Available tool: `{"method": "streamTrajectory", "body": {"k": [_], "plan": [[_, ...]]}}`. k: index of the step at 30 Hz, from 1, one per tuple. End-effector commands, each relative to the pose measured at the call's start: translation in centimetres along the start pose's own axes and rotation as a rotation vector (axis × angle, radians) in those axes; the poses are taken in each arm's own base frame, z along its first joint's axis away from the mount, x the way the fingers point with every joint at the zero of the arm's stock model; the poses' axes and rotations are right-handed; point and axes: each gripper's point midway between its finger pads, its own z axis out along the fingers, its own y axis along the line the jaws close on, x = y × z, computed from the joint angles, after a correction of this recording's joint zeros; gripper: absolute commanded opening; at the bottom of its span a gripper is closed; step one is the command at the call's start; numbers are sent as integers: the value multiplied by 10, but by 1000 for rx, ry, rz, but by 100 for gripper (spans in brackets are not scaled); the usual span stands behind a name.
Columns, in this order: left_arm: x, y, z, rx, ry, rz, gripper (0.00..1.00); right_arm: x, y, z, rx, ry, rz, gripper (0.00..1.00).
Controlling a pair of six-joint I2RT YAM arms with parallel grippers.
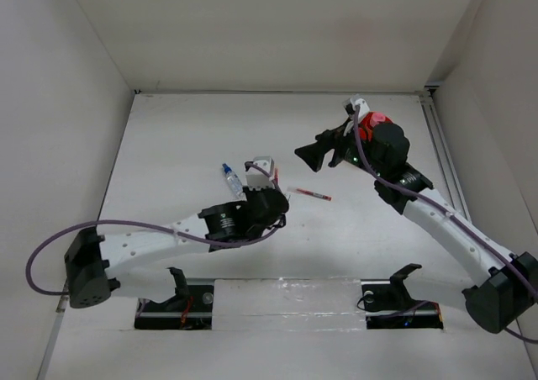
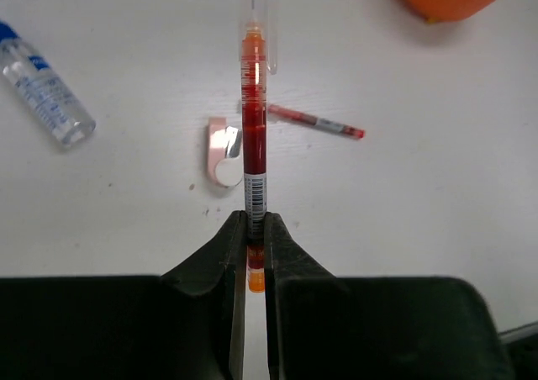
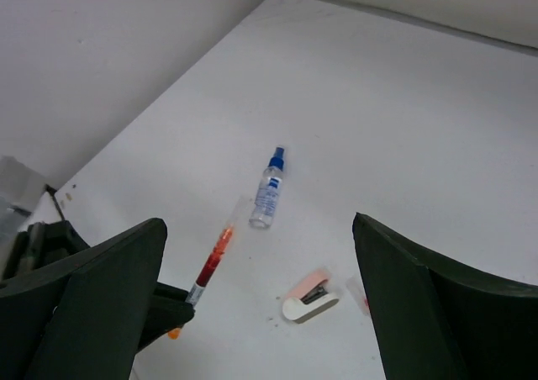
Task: Sort the stationery into containers
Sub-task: Pick up the pen from the center of the board, then place the pen in the storage box.
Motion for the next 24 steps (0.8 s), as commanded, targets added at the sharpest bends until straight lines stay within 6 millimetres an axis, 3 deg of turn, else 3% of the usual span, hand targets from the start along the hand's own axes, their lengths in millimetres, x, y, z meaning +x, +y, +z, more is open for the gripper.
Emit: {"method": "streamTrajectory", "body": {"k": [1,2,3,6,10,18,22,23,24], "plan": [[-48,-15,-27,170,-170,-57,0,-37,43,2,-171,-128,-10,98],[-42,-14,-25,174,-157,-22,0,-39,46,2,-186,-135,-1,98],[-59,-21,-37,228,-198,-57,0,-35,51,6,-202,-128,0,98],[-68,-18,-44,245,-231,-27,0,-30,69,9,-252,-120,10,98],[-81,-20,-54,279,-267,-35,0,-18,77,23,-270,-92,19,96],[-77,-27,-63,376,-264,-45,0,-6,93,40,-310,-66,53,92],[-80,-31,-67,402,-269,-46,0,-2,92,49,-308,-57,75,80],[-80,-31,-67,402,-269,-46,0,-6,95,48,-327,-67,78,68],[-76,-29,-65,397,-265,-31,0,-2,94,50,-324,-57,81,62]]}}
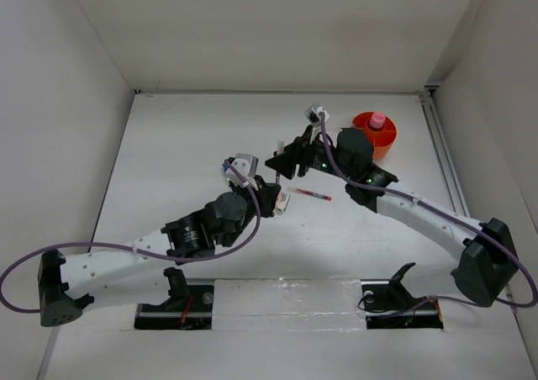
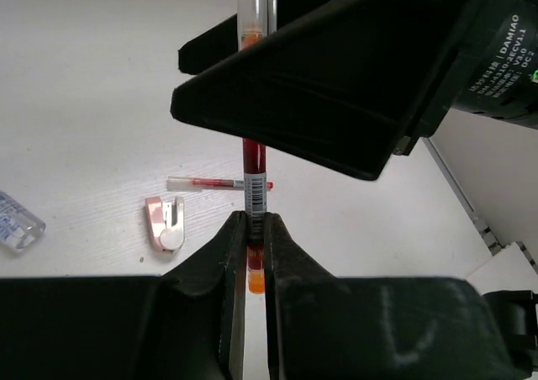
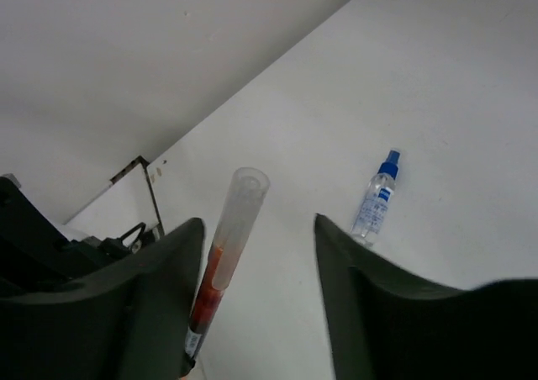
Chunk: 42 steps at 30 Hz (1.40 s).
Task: Sort the stationery into containers
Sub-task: Place the pen in the storage box.
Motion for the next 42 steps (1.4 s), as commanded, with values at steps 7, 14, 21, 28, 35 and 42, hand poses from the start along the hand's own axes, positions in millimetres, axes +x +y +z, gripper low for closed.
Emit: {"method": "streamTrajectory", "body": {"k": [7,14,21,28,35,42], "plan": [[-2,-2,1,17,-24,9,0,-40,40,4,-143,-109,-32,0],[-7,10,-1,-66,-20,10,100,-49,26,6,-119,-123,-60,0],[0,18,-16,-87,77,35,100,-95,-48,-12,69,-211,-325,0],[-11,63,-63,-317,184,2,100,-141,-174,-37,414,-231,-569,0],[-32,63,-95,-168,143,-24,100,-161,-265,-67,467,-227,-607,0],[-49,52,-116,16,51,-94,100,-162,-329,-101,507,-214,-583,0]]}}
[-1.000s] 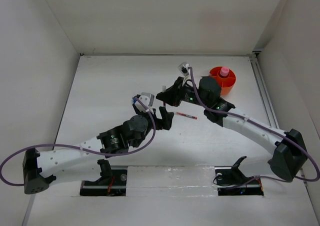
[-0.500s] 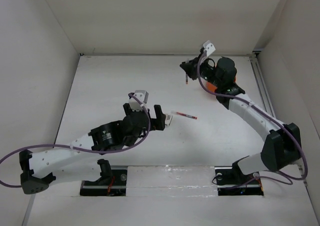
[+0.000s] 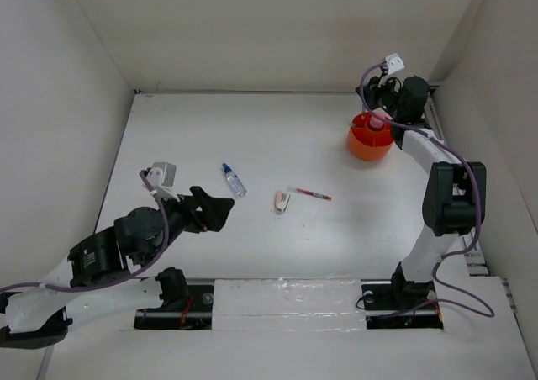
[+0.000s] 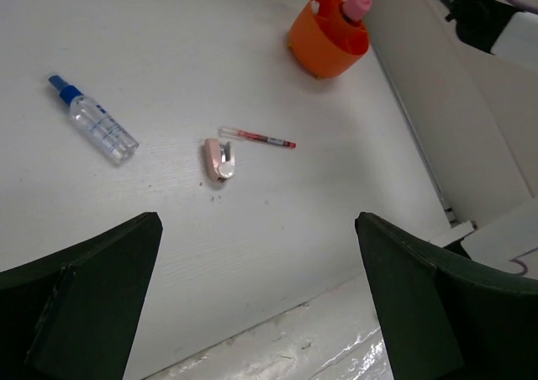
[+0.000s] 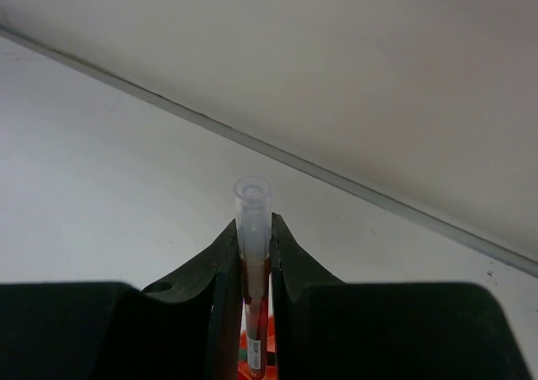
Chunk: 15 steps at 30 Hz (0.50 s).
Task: Sort the stationery into containers
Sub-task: Place the pen in the storage box.
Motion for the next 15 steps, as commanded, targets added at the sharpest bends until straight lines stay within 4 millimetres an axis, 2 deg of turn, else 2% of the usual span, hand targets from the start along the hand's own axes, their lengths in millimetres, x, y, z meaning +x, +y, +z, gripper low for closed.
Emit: {"method": "streamTrajectory", "body": {"k": [1,5,6,7,9,15], "plan": [[4,-18,-1,120,6,23,100,-44,-6,5,-56,-132,-78,0],[10,-23,1,148,26,52,100,-32,-13,10,-58,-127,-66,0],[13,-24,4,140,36,60,100,-24,-12,13,-68,-115,-58,0],[14,-24,6,135,42,65,100,-30,-13,14,-67,-131,-69,0],[19,-26,8,138,60,83,100,-28,-16,15,-58,-134,-70,0],[18,-29,7,153,58,77,100,-10,-20,22,-48,-115,-58,0]]}}
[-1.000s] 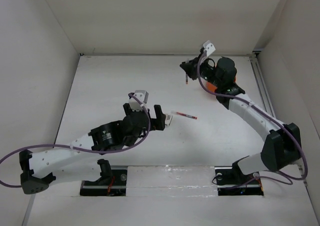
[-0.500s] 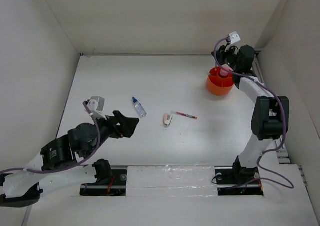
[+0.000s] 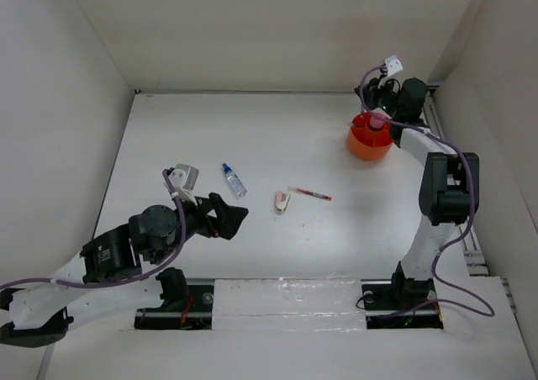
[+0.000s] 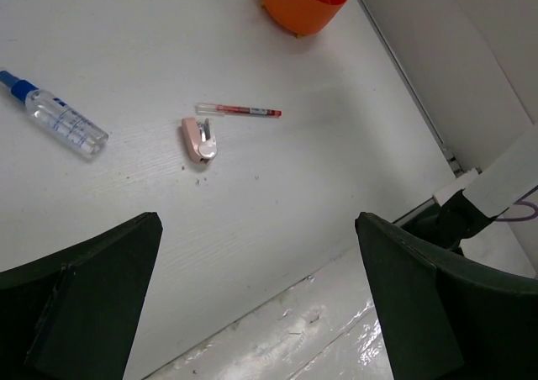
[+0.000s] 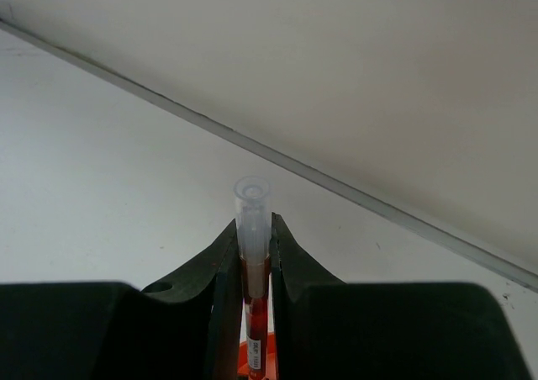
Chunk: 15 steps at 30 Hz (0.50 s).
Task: Sort the stationery into containers
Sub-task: Place the pen in the storage box.
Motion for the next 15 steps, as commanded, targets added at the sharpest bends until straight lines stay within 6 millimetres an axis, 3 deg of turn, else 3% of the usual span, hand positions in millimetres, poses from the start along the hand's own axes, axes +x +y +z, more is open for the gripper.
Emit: {"method": "streamTrajectory", "body": {"k": [1,3,8,15], "plan": [[-7,-9,-1,44,-27,-4,100,-33,0,8,-18,-101,-63,0],[-12,-11,-7,76,-47,-11,100,-16,-4,8,-20,-75,-46,0],[-17,-11,-15,106,-75,-23,100,-9,-1,7,-29,-65,-40,0],[-16,-12,-15,120,-76,-17,100,2,1,4,-30,-56,-24,9]]}}
